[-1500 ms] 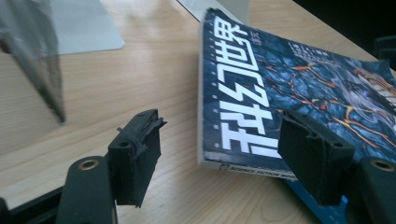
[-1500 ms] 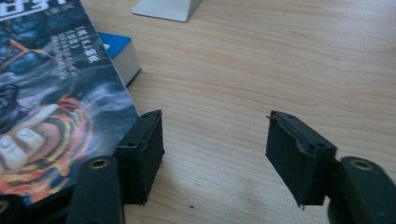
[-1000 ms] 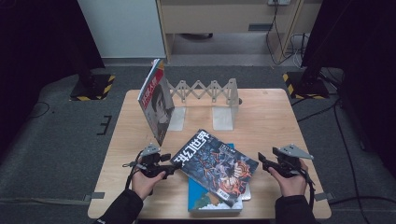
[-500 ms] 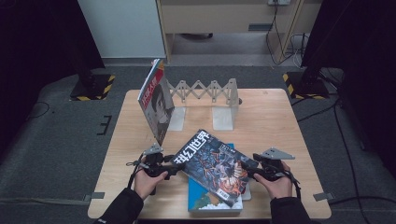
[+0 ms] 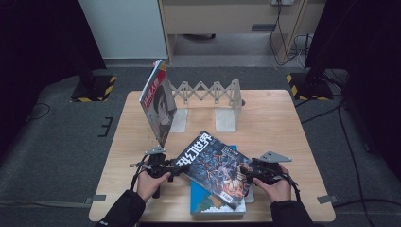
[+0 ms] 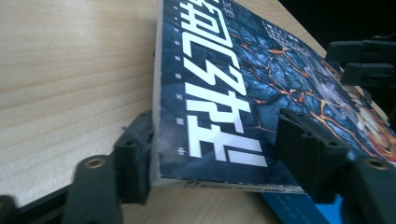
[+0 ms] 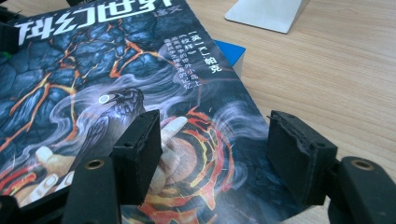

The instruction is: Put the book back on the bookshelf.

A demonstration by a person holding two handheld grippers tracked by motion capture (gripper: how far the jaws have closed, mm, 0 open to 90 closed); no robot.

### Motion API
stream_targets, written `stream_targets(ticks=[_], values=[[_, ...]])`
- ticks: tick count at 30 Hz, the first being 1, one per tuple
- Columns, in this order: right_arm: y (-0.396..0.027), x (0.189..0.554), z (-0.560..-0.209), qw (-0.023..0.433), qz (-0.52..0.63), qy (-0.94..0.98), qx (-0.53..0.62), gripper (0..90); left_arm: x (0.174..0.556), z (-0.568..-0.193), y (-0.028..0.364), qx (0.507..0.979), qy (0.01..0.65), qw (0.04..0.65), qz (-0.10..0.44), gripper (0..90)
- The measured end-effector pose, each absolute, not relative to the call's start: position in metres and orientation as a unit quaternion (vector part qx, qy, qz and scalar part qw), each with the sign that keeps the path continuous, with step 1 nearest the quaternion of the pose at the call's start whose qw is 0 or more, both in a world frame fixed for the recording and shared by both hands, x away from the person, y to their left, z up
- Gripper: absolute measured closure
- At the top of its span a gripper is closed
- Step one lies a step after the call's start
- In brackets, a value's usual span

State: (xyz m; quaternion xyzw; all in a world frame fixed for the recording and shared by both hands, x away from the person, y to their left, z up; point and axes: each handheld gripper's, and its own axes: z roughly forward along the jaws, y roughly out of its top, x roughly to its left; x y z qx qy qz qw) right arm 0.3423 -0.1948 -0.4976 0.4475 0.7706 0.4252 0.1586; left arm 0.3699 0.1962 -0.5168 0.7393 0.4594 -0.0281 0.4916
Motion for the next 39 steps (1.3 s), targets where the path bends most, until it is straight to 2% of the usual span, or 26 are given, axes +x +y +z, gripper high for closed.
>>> stream_targets(ticks=[3,8,13,17,18,19,22,27,29,32,35,39], values=[[-0.196,0.343,-0.498,0.158,0.427,0.769,0.449,35.1,0.365,-0.513,0.198,0.742,0.462,0.484,-0.036,37.4],[-0.197,0.342,-0.498,0.159,0.426,0.769,0.450,34.9,0.362,-0.516,0.198,0.742,0.459,0.487,-0.031,36.0],[-0.197,0.343,-0.499,0.159,0.428,0.767,0.451,34.7,0.364,-0.524,0.195,0.739,0.457,0.492,-0.047,24.2],[-0.197,0.342,-0.499,0.159,0.427,0.768,0.451,34.7,0.368,-0.527,0.193,0.734,0.456,0.499,-0.071,22.6],[-0.197,0.343,-0.499,0.159,0.427,0.768,0.450,34.7,0.368,-0.527,0.192,0.732,0.456,0.500,-0.082,23.9],[-0.197,0.343,-0.499,0.159,0.428,0.767,0.451,34.7,0.368,-0.526,0.192,0.732,0.457,0.498,-0.083,28.9],[-0.197,0.343,-0.499,0.157,0.429,0.767,0.451,34.8,0.366,-0.519,0.193,0.733,0.464,0.491,-0.083,32.4],[-0.199,0.343,-0.500,0.156,0.430,0.765,0.454,35.1,0.359,-0.501,0.199,0.707,0.464,0.527,-0.086,48.4],[-0.199,0.343,-0.501,0.158,0.430,0.764,0.455,35.2,0.355,-0.495,0.199,0.698,0.456,0.543,-0.097,51.8],[-0.199,0.343,-0.501,0.157,0.430,0.762,0.458,35.3,0.355,-0.493,0.194,0.694,0.445,0.552,-0.122,51.9],[-0.200,0.343,-0.501,0.159,0.431,0.762,0.456,35.7,0.360,-0.497,0.186,0.704,0.442,0.542,-0.124,47.5],[-0.200,0.343,-0.501,0.162,0.430,0.764,0.453,35.8,0.370,-0.501,0.181,0.697,0.451,0.542,-0.131,46.4]])
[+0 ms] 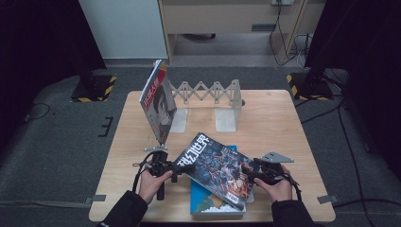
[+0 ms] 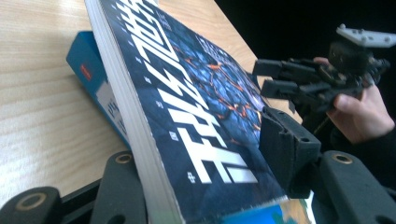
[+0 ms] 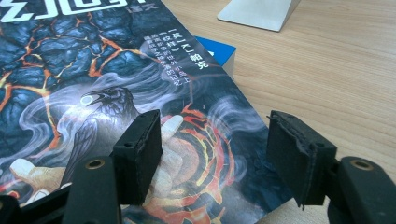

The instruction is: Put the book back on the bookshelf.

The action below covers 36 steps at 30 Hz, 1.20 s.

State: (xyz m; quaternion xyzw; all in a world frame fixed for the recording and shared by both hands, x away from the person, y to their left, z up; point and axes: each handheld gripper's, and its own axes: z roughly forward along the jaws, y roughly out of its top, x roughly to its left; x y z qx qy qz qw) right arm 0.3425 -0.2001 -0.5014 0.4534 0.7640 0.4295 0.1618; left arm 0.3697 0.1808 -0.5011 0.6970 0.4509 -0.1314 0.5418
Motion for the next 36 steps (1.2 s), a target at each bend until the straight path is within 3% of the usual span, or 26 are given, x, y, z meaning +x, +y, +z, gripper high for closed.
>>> stream_targets(ticks=[6,14,25,36], values=[[-0.200,0.343,-0.501,0.163,0.428,0.765,0.453,35.7,0.375,-0.503,0.182,0.692,0.466,0.533,-0.142,58.6],[-0.202,0.344,-0.501,0.158,0.430,0.764,0.455,35.2,0.372,-0.484,0.178,0.681,0.470,0.544,-0.141,67.3],[-0.227,0.347,-0.497,0.187,0.424,0.744,0.481,33.3,0.370,-0.453,0.173,0.671,0.484,0.545,-0.135,73.4],[-0.255,0.354,-0.502,0.205,0.395,0.743,0.500,31.9,0.375,-0.405,0.183,0.642,0.479,0.587,-0.120,81.7]])
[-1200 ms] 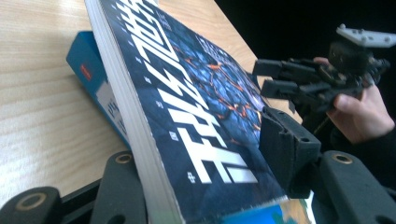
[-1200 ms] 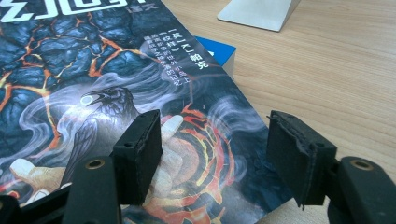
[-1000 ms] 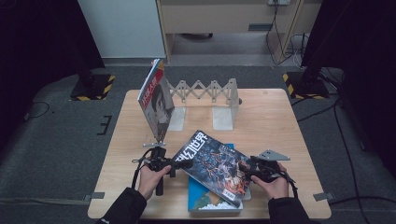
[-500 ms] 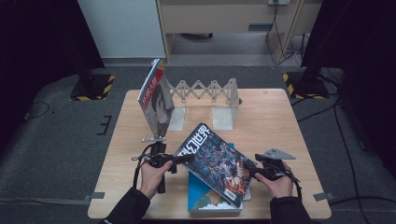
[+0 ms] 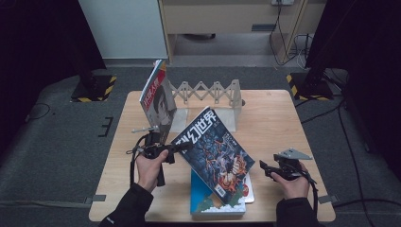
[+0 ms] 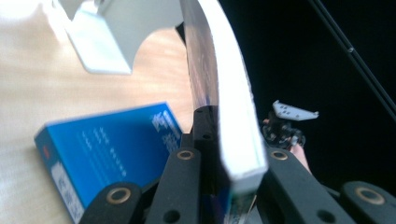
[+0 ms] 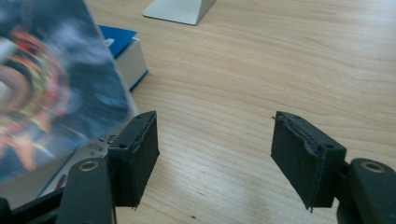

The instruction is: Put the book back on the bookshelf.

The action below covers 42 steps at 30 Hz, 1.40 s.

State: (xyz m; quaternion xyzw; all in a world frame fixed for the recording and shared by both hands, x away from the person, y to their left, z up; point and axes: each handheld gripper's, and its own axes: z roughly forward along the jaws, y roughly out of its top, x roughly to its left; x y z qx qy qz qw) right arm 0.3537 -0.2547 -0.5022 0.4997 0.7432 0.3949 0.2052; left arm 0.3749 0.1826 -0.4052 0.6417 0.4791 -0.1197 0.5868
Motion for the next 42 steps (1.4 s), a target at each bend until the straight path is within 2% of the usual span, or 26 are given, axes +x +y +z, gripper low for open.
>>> stream_targets(ticks=[11,26,42], values=[[-0.262,0.357,-0.506,0.206,0.382,0.746,0.506,31.9,0.376,-0.359,0.187,0.643,0.465,0.604,-0.064,81.7],[-0.270,0.362,-0.515,0.205,0.344,0.758,0.515,27.8,0.384,-0.301,0.216,0.646,0.470,0.600,0.048,81.8],[-0.268,0.363,-0.518,0.199,0.337,0.768,0.508,27.1,0.397,-0.261,0.241,0.632,0.486,0.588,0.135,81.8]])
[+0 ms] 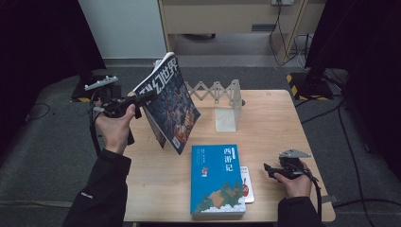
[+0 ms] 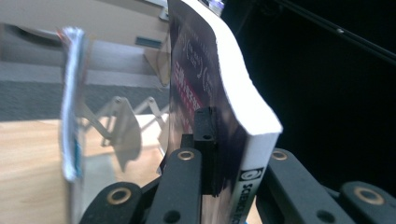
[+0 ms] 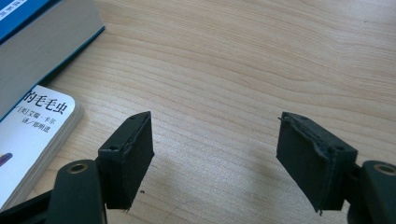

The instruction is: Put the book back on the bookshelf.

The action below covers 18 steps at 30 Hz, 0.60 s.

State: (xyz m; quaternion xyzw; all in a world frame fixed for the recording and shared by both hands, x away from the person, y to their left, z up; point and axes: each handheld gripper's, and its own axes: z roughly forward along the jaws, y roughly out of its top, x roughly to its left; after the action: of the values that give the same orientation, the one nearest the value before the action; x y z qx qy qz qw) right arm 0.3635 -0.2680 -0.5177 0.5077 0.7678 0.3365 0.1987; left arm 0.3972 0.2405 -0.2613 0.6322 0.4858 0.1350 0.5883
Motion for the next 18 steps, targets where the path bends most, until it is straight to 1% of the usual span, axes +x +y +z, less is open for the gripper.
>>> stream_targets(ticks=[11,18], values=[[-0.267,0.364,-0.518,0.197,0.335,0.770,0.506,27.0,0.421,-0.257,0.242,0.627,0.507,0.562,0.186,81.8],[-0.268,0.365,-0.519,0.194,0.334,0.772,0.504,27.1,0.429,-0.258,0.242,0.624,0.518,0.544,0.216,81.8]])
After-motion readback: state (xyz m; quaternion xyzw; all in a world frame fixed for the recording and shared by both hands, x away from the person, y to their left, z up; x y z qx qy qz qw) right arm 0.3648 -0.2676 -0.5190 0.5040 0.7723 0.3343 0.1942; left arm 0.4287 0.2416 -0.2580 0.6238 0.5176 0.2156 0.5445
